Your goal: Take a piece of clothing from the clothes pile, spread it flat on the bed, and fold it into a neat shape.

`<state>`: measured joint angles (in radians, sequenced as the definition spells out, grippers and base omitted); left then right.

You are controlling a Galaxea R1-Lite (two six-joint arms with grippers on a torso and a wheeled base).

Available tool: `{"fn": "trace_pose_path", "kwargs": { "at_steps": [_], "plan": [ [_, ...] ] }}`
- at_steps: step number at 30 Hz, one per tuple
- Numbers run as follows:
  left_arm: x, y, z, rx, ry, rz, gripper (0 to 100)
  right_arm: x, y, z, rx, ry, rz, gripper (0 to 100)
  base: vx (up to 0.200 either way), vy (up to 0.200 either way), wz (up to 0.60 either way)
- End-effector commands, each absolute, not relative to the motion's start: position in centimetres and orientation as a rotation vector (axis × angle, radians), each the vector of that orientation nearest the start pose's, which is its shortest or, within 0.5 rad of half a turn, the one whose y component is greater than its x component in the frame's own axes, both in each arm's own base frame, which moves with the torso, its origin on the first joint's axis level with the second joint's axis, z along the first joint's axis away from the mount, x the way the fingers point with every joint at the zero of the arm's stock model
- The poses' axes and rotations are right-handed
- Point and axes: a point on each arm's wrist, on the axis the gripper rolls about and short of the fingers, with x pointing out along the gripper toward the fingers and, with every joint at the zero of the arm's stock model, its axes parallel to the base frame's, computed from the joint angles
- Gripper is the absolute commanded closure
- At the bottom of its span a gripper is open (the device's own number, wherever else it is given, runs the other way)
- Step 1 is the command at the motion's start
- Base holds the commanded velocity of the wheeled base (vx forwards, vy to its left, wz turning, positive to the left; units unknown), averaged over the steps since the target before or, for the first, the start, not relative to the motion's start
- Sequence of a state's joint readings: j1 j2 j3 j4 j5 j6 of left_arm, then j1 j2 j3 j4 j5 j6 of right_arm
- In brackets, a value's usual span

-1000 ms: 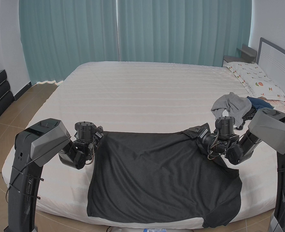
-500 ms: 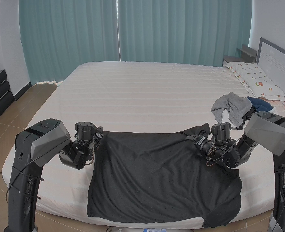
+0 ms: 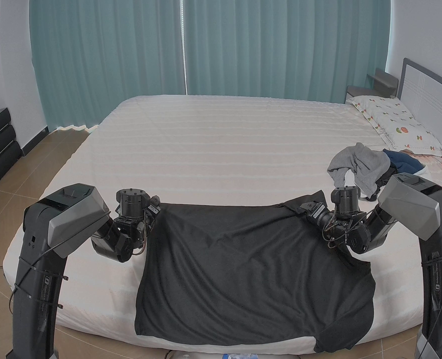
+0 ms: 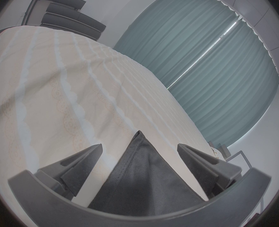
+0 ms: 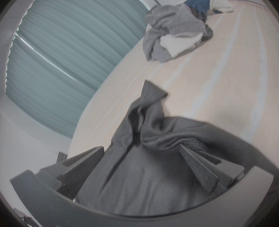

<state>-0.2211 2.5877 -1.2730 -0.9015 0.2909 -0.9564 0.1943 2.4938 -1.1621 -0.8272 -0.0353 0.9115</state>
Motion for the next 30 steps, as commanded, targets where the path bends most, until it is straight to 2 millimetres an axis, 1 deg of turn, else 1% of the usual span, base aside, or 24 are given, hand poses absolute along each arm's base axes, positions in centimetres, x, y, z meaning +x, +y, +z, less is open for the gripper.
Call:
{"fn": "trace_pose_path", "kwargs": {
  "at_steps": [1,3,5,8,10,11,12,16,18,20,22,23,24,25,26,28,30],
  "plan": [
    [45.6,-9.6,-3.3,-0.839,0.332,0.253,0,44.2,7.0,-2.1,0.841,0.472,-0.120,0,0.000,0.000,0.00],
    [45.6,-9.6,-3.4,-0.839,0.333,0.254,0,44.3,6.5,-2.0,0.844,0.450,-0.126,0,0.000,0.000,0.00],
    [45.6,-9.6,-3.4,-0.839,0.333,0.254,0,44.1,5.6,-1.4,0.851,0.419,-0.135,0,0.000,0.000,0.00],
    [45.6,-9.6,-3.4,-0.839,0.333,0.254,0,44.1,4.9,-1.2,0.854,0.412,-0.148,0,0.000,0.000,0.00],
    [45.6,-9.6,-3.3,-0.839,0.332,0.253,0,44.2,4.1,-1.1,0.860,0.399,-0.161,0,0.000,0.000,0.00],
    [45.6,-9.6,-3.3,-0.839,0.332,0.253,0,44.2,4.1,-1.1,0.859,0.400,-0.162,0,0.000,0.000,0.00],
    [45.6,-9.6,-3.4,-0.839,0.333,0.254,0,44.4,3.4,-1.1,0.865,0.392,-0.172,0,0.000,0.000,0.00],
    [45.6,-9.6,-3.3,-0.839,0.332,0.253,0,44.7,1.8,-0.8,0.891,0.365,-0.184,0,0.000,0.000,0.00],
    [45.6,-9.6,-3.2,-0.840,0.329,0.252,0,44.6,1.1,-0.7,0.914,0.361,-0.166,0,0.000,0.000,0.00],
    [45.6,-9.6,-3.0,-0.842,0.325,0.250,0,44.5,0.9,-0.2,0.948,0.353,-0.130,0,0.000,0.000,0.00],
    [45.5,-9.6,-3.0,-0.841,0.326,0.252,0,44.2,0.8,0.2,0.969,0.345,-0.120,0,0.000,0.000,0.00],
    [45.3,-9.5,-2.9,-0.839,0.332,0.253,0,43.8,0.7,1.1,1.004,0.331,-0.102,0,0.000,0.000,0.00],
    [45.3,-9.5,-2.7,-0.841,0.331,0.253,0,43.6,0.6,1.5,1.016,0.325,-0.092,0,0.000,0.000,0.00],
    [45.0,-9.4,-2.1,-0.846,0.326,0.251,0,43.1,0.2,2.2,1.047,0.322,-0.067,0,0.000,0.000,0.00],
    [44.8,-9.4,-1.8,-0.849,0.329,0.250,0,42.7,0.0,2.6,1.063,0.329,-0.047,0,0.000,0.000,0.00],
    [44.4,-9.3,-1.5,-0.853,0.333,0.249,0,42.0,-0.5,3.0,1.085,0.349,-0.003,0,0.000,0.000,0.00],
    [44.3,-9.5,-1.5,-0.857,0.336,0.247,0,41.7,-1.0,3.0,1.092,0.362,0.012,0,0.000,0.000,0.00]
  ]
}}
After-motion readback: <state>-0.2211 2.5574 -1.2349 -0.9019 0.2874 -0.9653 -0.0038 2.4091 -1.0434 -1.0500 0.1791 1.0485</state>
